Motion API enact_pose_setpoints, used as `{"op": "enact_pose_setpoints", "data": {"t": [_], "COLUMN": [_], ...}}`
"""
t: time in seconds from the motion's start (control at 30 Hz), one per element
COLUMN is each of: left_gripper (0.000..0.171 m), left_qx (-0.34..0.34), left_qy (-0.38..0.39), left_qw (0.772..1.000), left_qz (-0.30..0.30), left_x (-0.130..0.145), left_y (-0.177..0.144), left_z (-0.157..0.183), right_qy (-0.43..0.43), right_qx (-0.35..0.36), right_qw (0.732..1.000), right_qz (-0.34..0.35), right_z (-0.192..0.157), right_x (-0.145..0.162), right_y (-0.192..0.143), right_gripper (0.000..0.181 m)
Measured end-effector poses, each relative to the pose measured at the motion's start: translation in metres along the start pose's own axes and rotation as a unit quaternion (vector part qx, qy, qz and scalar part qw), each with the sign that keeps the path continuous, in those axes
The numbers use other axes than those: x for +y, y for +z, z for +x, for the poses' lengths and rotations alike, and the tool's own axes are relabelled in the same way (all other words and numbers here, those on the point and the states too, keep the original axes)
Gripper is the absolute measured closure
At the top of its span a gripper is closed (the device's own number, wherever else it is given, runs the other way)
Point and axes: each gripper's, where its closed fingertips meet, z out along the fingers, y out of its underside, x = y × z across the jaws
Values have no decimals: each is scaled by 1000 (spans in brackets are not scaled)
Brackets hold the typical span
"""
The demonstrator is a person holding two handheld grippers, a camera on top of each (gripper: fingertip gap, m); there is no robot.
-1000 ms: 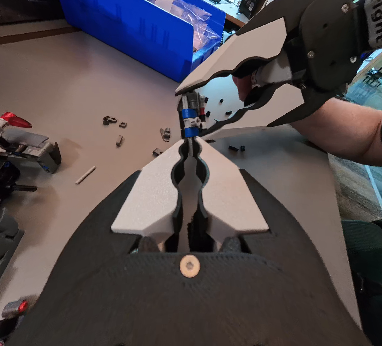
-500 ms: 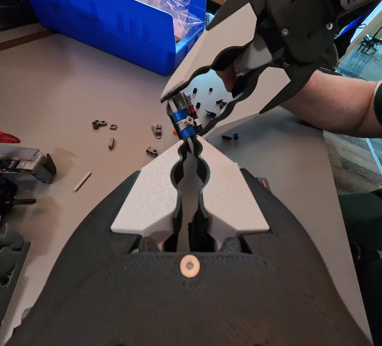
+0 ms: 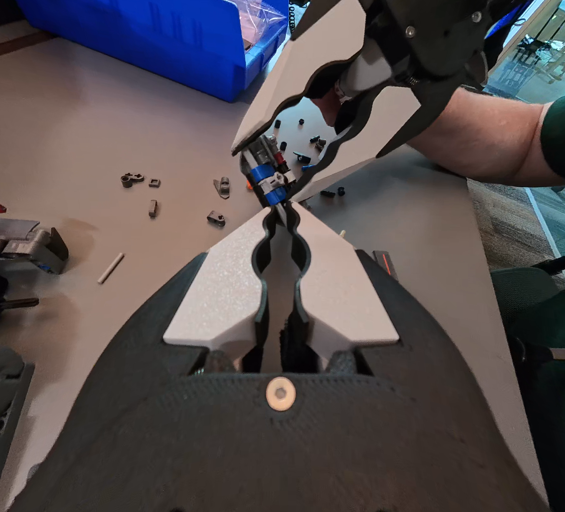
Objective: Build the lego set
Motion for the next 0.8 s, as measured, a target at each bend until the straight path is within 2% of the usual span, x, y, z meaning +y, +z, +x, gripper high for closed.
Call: {"op": "enact_pose_setpoints", "data": {"t": [0.8], "left_gripper": [168], "left_qx": [-9], "left_qy": [10], "left_qw": [1000], "left_qz": [-9], "left_x": [6], "left_y": [4], "left_z": [0], "right_qy": [1], "right_qx": [19], "right_qw": [999], "right_qz": [-29], "right_z": [-1], "right_x": [4], "right_y": [7], "right_gripper": [150]}}
